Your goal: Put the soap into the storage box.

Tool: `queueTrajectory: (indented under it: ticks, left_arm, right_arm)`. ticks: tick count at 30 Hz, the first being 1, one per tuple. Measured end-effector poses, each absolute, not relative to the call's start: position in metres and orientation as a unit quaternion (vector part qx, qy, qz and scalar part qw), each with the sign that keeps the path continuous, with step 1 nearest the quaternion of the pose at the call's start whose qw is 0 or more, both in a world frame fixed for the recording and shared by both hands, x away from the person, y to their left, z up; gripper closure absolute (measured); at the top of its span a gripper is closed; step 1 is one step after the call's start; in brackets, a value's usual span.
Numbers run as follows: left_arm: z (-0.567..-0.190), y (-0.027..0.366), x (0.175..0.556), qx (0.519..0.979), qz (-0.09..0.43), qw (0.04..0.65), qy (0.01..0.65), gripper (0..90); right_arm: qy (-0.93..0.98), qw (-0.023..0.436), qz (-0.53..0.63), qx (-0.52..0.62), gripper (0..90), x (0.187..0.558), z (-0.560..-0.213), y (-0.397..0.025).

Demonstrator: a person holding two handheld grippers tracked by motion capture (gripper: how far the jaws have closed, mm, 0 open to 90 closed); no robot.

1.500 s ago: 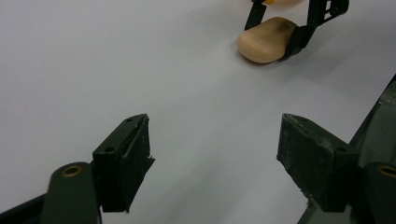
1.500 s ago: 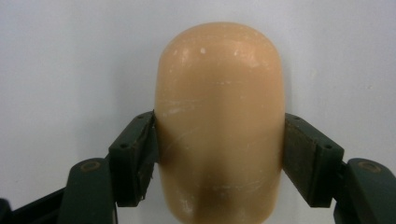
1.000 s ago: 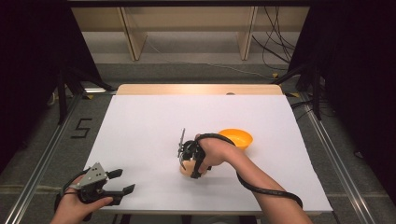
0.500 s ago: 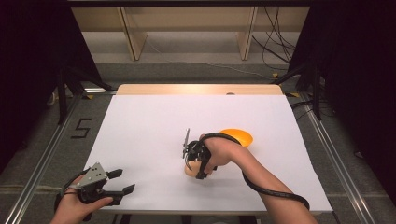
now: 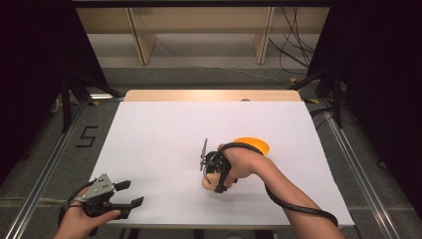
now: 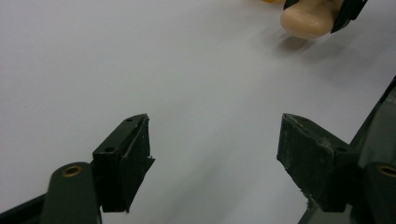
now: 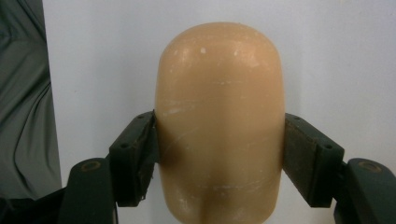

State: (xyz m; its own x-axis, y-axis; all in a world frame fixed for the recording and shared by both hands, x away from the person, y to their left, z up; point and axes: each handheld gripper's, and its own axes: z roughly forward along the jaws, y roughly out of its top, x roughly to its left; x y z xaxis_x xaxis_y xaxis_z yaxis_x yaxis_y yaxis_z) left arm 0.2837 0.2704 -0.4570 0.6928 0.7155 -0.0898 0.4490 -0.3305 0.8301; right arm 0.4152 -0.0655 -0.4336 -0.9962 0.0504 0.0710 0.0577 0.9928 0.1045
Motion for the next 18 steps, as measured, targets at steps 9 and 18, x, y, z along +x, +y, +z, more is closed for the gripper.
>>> queueTrajectory:
  ticks: [9,18]
  left_arm:
    - [-0.457,0.271,0.285,0.805,0.154,0.449,0.355,25.2]
    - [-0.457,0.271,0.285,0.807,0.155,0.447,0.354,25.3]
  right_arm:
    - [-0.998,0.038,-0.051,-0.022,33.6,0.412,-0.432,-0.071]
    - [-0.998,0.039,-0.041,-0.026,33.6,0.407,-0.43,-0.08]
